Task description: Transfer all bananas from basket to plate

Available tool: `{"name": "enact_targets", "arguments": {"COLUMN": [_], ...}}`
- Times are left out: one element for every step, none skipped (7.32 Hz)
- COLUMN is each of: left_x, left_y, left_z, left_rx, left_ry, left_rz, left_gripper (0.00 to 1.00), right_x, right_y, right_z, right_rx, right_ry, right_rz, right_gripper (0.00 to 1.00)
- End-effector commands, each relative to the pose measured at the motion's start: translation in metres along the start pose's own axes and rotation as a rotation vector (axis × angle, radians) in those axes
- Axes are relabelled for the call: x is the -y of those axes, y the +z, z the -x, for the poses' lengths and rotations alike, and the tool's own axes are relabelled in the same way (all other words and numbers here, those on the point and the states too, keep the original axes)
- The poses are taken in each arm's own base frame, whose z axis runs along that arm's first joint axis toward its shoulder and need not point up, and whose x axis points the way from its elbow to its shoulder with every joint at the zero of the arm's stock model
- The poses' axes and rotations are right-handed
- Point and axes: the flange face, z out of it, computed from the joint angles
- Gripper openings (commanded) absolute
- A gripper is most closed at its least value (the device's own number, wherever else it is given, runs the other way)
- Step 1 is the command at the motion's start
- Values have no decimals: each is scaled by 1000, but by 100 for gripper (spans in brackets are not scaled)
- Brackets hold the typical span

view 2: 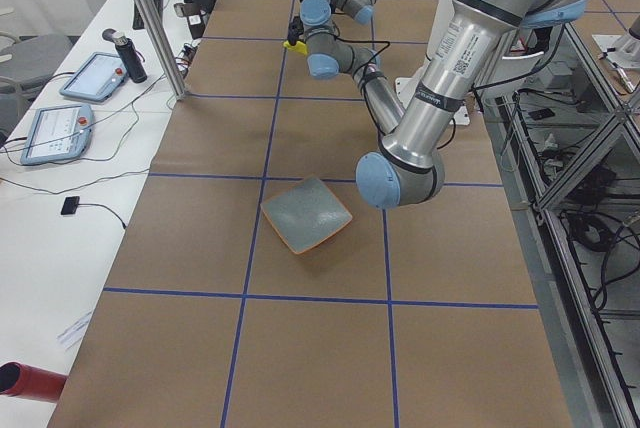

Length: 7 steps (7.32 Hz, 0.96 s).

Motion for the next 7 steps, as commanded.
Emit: {"name": "enact_targets", "arguments": {"left_x": [-31,-37,-44,-50,-65,-77,-84], "left_y": [-39,-69,-72,-85,-87,-92,-94], "left_z": [84,122,156,185,224,259,292], "left_rx": [107,173,244,294,367,458,589], "left_ry": [-145,-229,-301,-349,-394,-393,-402], "left_rz": [-7,-37,-31,-61,-75,-103,-109], "left_gripper": [0,0,0,0,0,0,0], "right_x": [8,13,19,23,27,29,30], "right_y": [-56,-70,-83,-86,-91,-96,-97], "right_z": [-68,-86,-103,-106,-114,-121,-132], "right_rx": [-104,-143,-182,-193,-212,-227,-248], "right_ry": [14,19,22,23,29,30,35], "right_rz": [-69,-108,-130,-138,-156,-175,-183], "right_gripper": [100,100,100,100,100,100,100]}}
